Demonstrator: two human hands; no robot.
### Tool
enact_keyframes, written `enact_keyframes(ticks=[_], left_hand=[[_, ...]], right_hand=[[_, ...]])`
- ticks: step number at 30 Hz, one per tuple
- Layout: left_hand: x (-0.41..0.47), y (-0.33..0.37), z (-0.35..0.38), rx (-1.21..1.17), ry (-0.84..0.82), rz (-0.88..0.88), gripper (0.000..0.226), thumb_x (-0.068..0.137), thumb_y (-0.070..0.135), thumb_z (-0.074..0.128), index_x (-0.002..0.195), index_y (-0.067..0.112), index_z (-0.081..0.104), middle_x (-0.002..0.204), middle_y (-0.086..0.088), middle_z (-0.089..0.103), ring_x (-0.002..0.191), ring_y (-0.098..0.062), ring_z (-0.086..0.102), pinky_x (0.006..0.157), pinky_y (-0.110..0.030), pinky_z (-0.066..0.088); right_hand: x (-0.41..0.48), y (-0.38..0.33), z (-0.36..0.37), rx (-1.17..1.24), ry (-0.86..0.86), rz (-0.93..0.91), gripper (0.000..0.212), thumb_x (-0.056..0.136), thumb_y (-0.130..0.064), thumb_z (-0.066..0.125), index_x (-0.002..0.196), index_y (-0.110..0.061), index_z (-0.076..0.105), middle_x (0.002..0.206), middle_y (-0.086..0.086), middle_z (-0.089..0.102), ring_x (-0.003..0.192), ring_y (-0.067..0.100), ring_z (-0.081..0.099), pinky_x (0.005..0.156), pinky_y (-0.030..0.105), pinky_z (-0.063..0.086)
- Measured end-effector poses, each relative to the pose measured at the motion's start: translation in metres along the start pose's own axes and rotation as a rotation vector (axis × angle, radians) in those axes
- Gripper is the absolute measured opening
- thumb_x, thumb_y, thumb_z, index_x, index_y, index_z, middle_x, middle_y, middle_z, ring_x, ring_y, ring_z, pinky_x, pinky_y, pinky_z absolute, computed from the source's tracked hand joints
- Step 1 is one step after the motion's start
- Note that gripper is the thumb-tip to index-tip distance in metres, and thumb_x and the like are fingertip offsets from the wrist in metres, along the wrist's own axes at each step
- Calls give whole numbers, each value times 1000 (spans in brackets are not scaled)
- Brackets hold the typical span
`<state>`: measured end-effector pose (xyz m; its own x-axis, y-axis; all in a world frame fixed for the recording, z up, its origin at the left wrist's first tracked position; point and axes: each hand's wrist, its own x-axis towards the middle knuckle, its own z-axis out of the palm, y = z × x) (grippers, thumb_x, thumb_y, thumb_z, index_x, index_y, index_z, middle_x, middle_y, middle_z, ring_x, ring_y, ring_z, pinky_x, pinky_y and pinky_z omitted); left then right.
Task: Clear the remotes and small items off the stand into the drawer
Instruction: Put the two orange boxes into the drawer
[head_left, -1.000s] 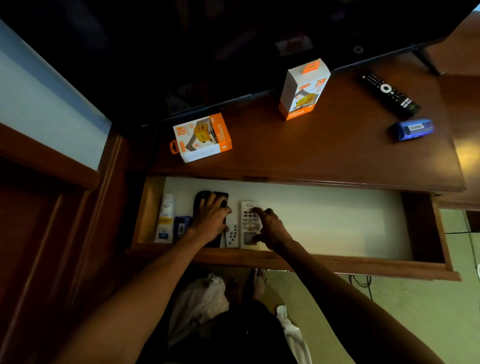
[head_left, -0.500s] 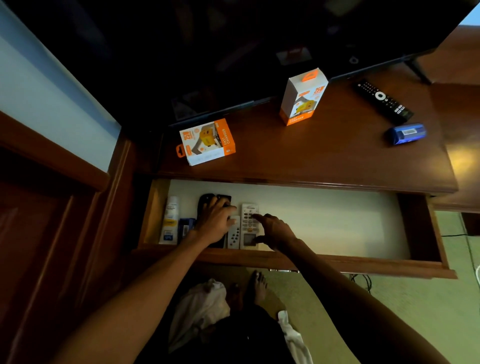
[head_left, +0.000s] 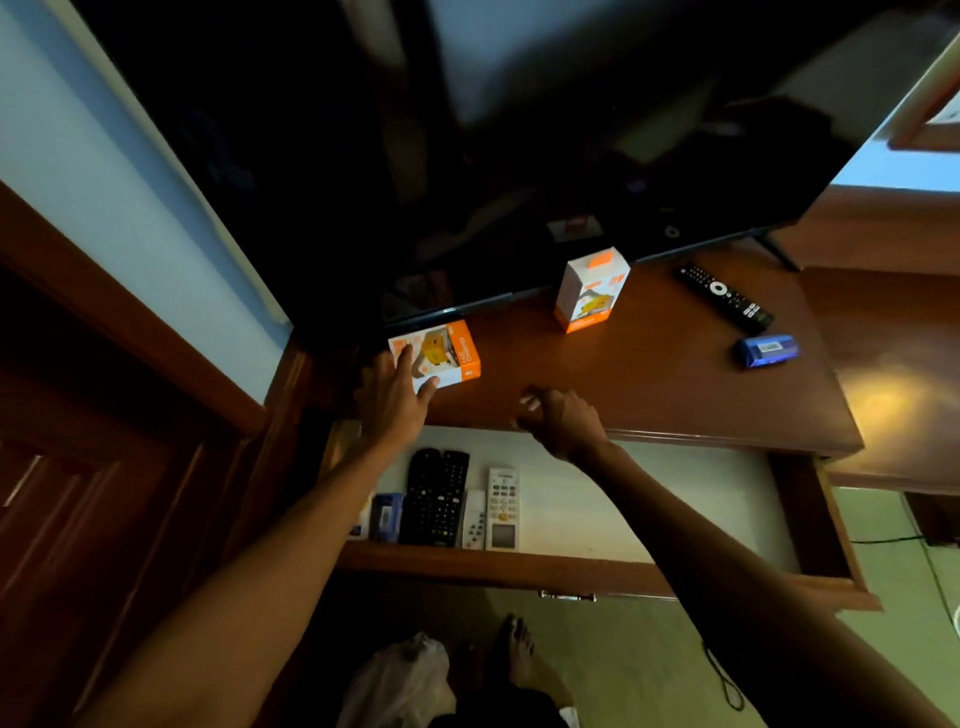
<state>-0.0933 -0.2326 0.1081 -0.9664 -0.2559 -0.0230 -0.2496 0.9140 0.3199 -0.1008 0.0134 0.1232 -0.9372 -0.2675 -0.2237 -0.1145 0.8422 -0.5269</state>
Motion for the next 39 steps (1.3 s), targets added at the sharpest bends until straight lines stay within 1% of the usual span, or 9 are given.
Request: enact_keyframes(ticks=[2,5,12,16,20,24,28,31,39], left_hand=[[7,3,3,63,-150,-55,67,93,57,45,151,29,26,156,-15,21,133,-42,30,103,-55,33],[6,14,15,-11,-190,-35,67,93,58,44,151,31,26,161,-13,7,140,-41,23,108,-55,28],[0,49,29,-382,-205,217,50,92,38,61,136,17,53,152,-8,28,132,-26,42,101,-33,41],[16,75,33,-464,-188,187,39,87,20,70,123,10,59,138,-8,42,123,-23,49,89,-21,39],[36,90,42,-549,-203,61,70,81,19,75,142,14,40,140,-14,43,126,-30,48,90,-31,45],[42,104,51,-566,-249,-139,101,75,40,79,153,14,19,150,-16,30,133,-34,40,100,-48,44],[47,109,60,-618,-291,-191,77,66,28,89,130,6,52,129,-16,53,116,-30,55,84,-30,46],[51,112,56,-697,-364,-192,65,63,11,90,119,3,57,111,-9,65,106,-27,63,72,-23,49],[43,117,42,-609,-257,-144,97,51,14,95,137,12,50,123,-6,34,110,-17,44,95,-27,42]], right_hand=[[6,-6,-8,-3,26,4,34,82,-46,65,111,-28,62,110,-2,72,99,24,67,79,38,54],[9,-10,-19,-15,66,-5,38,81,-50,66,113,-29,61,112,-3,71,101,24,66,79,38,52],[21,17,-60,-87,255,34,47,85,-40,64,126,-22,49,124,7,63,98,35,65,71,39,50],[43,38,-85,-107,339,42,68,84,-36,68,140,-16,34,136,15,47,113,37,55,74,45,51],[73,60,-112,-112,400,-1,87,78,-28,76,146,-13,24,137,18,41,119,36,45,84,50,52],[105,80,-132,-210,317,-41,96,76,-27,78,150,-22,17,150,19,28,130,38,38,96,51,48],[125,91,-138,-299,218,-141,90,80,-29,74,151,-25,19,157,17,19,143,38,23,110,52,36],[129,98,-140,-282,231,-202,78,84,-29,71,148,-23,26,158,16,19,146,36,17,116,51,28],[119,110,-140,-148,208,-335,54,92,-23,59,140,-13,37,156,16,29,147,31,21,119,40,18]])
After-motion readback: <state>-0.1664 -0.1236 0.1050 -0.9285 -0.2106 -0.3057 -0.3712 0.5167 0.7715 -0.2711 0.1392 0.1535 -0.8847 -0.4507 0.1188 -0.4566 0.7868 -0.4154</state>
